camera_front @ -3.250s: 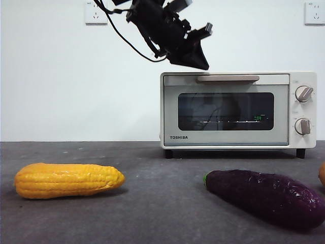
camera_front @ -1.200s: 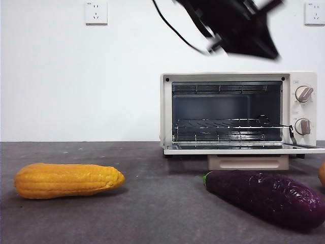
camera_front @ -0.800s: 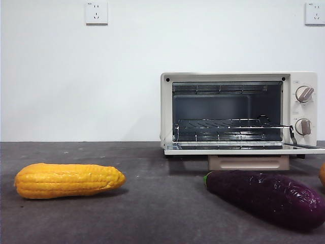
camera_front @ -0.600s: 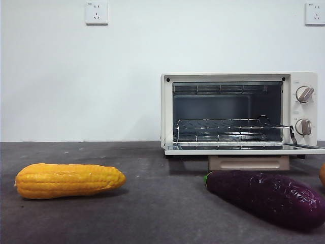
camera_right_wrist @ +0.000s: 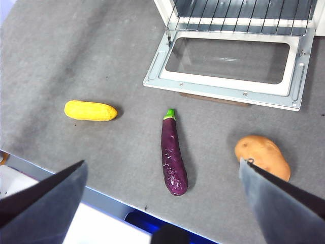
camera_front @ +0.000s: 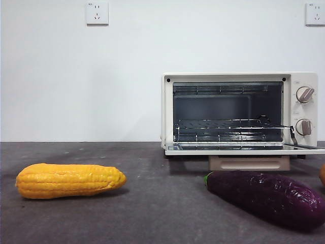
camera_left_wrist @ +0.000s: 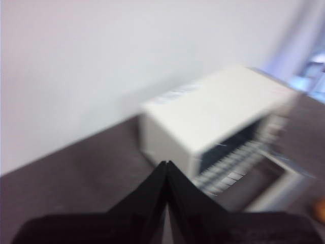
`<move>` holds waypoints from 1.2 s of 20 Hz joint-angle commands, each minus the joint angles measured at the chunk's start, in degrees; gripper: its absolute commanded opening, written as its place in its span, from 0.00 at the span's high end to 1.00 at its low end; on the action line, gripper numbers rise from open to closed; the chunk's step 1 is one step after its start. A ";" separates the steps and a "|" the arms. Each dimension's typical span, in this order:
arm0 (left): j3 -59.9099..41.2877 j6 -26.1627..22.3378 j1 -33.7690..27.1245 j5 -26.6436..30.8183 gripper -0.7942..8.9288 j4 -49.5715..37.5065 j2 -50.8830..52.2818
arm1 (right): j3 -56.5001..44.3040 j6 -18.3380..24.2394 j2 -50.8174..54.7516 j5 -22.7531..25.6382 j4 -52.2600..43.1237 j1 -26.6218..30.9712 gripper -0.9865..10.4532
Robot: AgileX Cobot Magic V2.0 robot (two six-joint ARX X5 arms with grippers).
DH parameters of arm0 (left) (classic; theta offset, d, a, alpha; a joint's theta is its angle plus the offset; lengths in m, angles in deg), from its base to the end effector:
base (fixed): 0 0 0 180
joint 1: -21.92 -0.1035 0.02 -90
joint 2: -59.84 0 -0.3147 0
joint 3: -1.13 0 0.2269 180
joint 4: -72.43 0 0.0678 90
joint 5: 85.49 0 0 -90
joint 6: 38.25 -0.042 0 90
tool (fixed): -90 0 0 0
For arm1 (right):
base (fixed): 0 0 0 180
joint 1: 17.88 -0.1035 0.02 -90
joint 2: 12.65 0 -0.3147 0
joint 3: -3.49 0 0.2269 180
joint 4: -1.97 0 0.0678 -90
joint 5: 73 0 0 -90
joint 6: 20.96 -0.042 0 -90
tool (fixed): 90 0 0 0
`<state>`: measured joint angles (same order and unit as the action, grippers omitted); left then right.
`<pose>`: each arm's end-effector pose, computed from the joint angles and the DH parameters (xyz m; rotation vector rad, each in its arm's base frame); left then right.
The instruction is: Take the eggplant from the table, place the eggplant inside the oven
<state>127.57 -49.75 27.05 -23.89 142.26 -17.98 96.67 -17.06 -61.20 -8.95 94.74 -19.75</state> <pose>0.1987 -0.0379 0.5435 0.1171 0.3081 -0.6126 0.0430 0.0198 0.4202 0.1140 0.8128 0.4840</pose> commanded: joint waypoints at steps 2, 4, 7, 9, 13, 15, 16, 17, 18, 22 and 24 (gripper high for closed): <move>-10.64 -3.80 -0.44 -6.43 0.92 0.07 7.96 | 0.07 0.44 -0.90 -0.26 0.28 -1.25 0.47; -20.83 -4.07 -0.44 -11.91 0.92 -1.62 13.64 | 0.07 0.46 -1.36 -0.24 0.61 -2.40 0.47; -36.33 -3.45 -0.42 -17.94 0.92 -7.10 20.37 | 0.07 0.44 -1.60 -0.24 0.63 -4.33 0.47; -43.76 -2.86 -0.07 -21.20 0.92 -10.23 22.36 | 0.07 0.37 -1.60 -0.24 1.01 -5.20 0.47; -51.54 -3.63 3.02 -22.45 0.92 -11.45 22.58 | 0.04 0.20 -1.57 -0.24 1.25 -5.81 0.47; -52.57 -3.61 3.72 -20.26 0.92 -12.74 22.58 | 0.04 0.20 -1.60 -0.22 1.25 -6.29 0.47; -52.57 -3.08 3.72 -19.10 0.92 -13.57 22.60 | 0.04 0.17 -1.77 -0.24 1.25 -6.58 0.47; -52.57 -2.10 3.72 -18.34 0.92 -14.53 22.64 | 0.00 0.17 -1.84 -0.20 1.27 -6.84 0.47; -52.57 -1.31 3.72 -18.01 0.92 -15.39 22.64 | 0.00 0.02 -1.90 -0.15 1.27 -7.13 0.47; -52.57 1.07 3.78 -15.39 0.92 -17.35 22.64 | -1.55 -0.26 -3.15 2.80 1.29 -9.57 0.47; -52.57 1.07 4.42 -12.57 0.92 -17.53 22.64 | -5.11 -0.33 -3.74 3.65 1.27 -10.38 0.47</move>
<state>75.25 -49.21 31.25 -36.37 125.32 4.49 92.43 -17.26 -64.59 -5.43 94.80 -30.00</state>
